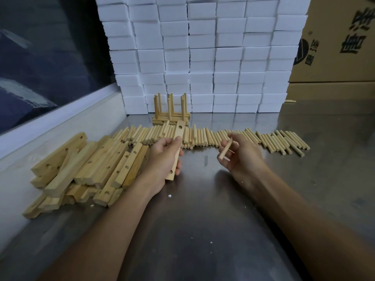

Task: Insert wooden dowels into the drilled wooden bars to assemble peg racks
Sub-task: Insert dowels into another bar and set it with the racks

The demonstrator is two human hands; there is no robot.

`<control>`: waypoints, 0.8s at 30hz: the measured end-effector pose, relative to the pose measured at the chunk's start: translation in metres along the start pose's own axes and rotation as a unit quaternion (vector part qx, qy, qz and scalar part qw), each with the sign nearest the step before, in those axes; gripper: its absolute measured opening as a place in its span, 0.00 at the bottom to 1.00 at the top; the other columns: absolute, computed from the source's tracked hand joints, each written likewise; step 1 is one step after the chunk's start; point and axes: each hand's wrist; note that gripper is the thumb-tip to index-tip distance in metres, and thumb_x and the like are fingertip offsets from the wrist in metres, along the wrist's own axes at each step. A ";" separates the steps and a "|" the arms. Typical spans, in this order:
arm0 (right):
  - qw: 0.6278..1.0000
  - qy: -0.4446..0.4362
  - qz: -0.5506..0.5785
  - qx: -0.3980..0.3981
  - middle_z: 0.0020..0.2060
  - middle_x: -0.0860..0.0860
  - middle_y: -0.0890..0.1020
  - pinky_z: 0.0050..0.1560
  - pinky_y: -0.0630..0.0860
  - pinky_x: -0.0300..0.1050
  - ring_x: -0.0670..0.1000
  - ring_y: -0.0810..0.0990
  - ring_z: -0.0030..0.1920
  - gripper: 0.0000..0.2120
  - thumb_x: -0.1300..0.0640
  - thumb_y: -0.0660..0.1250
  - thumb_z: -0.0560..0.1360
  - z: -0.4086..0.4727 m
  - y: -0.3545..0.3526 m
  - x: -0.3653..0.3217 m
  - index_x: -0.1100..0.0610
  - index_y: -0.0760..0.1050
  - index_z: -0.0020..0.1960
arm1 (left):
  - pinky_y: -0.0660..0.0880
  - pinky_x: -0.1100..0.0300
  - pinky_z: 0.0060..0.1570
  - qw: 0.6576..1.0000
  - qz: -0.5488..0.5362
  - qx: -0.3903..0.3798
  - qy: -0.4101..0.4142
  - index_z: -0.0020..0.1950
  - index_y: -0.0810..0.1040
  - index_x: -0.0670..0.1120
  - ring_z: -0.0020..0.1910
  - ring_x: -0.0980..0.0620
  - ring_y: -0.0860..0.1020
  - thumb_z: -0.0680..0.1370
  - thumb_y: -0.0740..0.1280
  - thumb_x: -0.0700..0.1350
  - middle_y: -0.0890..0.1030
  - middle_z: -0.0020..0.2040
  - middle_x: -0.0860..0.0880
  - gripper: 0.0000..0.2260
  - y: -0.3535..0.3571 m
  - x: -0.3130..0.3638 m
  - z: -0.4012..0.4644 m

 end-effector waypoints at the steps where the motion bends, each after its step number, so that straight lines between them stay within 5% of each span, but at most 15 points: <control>1: 1.000 0.001 -0.017 -0.006 0.34 0.52 0.79 0.33 0.77 0.43 0.48 0.78 0.32 0.06 0.56 0.63 0.81 0.001 0.001 0.001 0.56 0.77 0.50 | 0.68 0.59 0.22 1.000 0.002 -0.001 0.000 0.48 0.75 0.45 0.25 0.51 0.72 0.81 0.67 0.50 0.78 0.33 0.51 0.09 0.000 0.000 0.000; 3: 0.997 -0.016 -0.080 -0.009 0.38 0.50 0.77 0.35 0.75 0.41 0.48 0.76 0.37 0.07 0.52 0.65 0.81 0.002 -0.001 0.003 0.53 0.80 0.49 | 0.69 0.59 0.22 1.000 0.005 0.000 -0.002 0.48 0.75 0.44 0.25 0.51 0.72 0.81 0.66 0.50 0.78 0.35 0.49 0.09 0.001 0.001 0.000; 6: 0.997 -0.038 -0.071 -0.019 0.34 0.48 0.74 0.30 0.67 0.37 0.45 0.70 0.32 0.09 0.54 0.65 0.81 0.004 -0.002 0.003 0.55 0.79 0.46 | 0.69 0.59 0.23 1.000 0.013 -0.001 -0.001 0.48 0.74 0.44 0.25 0.51 0.72 0.81 0.66 0.49 0.78 0.36 0.48 0.09 0.001 0.002 -0.001; 13: 0.984 -0.087 -0.155 -0.028 0.36 0.56 0.84 0.34 0.77 0.35 0.44 0.79 0.30 0.07 0.66 0.68 0.75 0.000 -0.001 0.005 0.71 0.78 0.49 | 0.71 0.59 0.22 1.000 0.023 -0.006 -0.001 0.53 0.74 0.41 0.27 0.48 0.78 0.82 0.65 0.46 0.81 0.42 0.45 0.08 0.002 0.004 -0.003; 17: 0.949 -0.164 -0.265 -0.047 0.38 0.54 0.86 0.38 0.80 0.38 0.46 0.81 0.34 0.10 0.67 0.68 0.76 -0.008 0.004 0.008 0.58 0.82 0.54 | 0.74 0.58 0.23 1.000 0.014 -0.020 0.008 0.55 0.74 0.43 0.28 0.46 0.80 0.81 0.65 0.43 0.83 0.44 0.44 0.05 0.002 0.006 -0.004; 24: 0.924 -0.212 -0.316 -0.041 0.39 0.56 0.85 0.37 0.79 0.36 0.45 0.80 0.32 0.05 0.64 0.71 0.75 -0.011 0.006 0.011 0.60 0.84 0.50 | 0.75 0.57 0.26 0.998 0.020 -0.038 0.035 0.62 0.75 0.53 0.30 0.47 0.79 0.79 0.68 0.39 0.84 0.43 0.48 0.14 0.003 0.007 -0.006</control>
Point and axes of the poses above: each hand's wrist, its own z-axis towards the middle knuckle, its own y-axis out of the palm, x = y × z
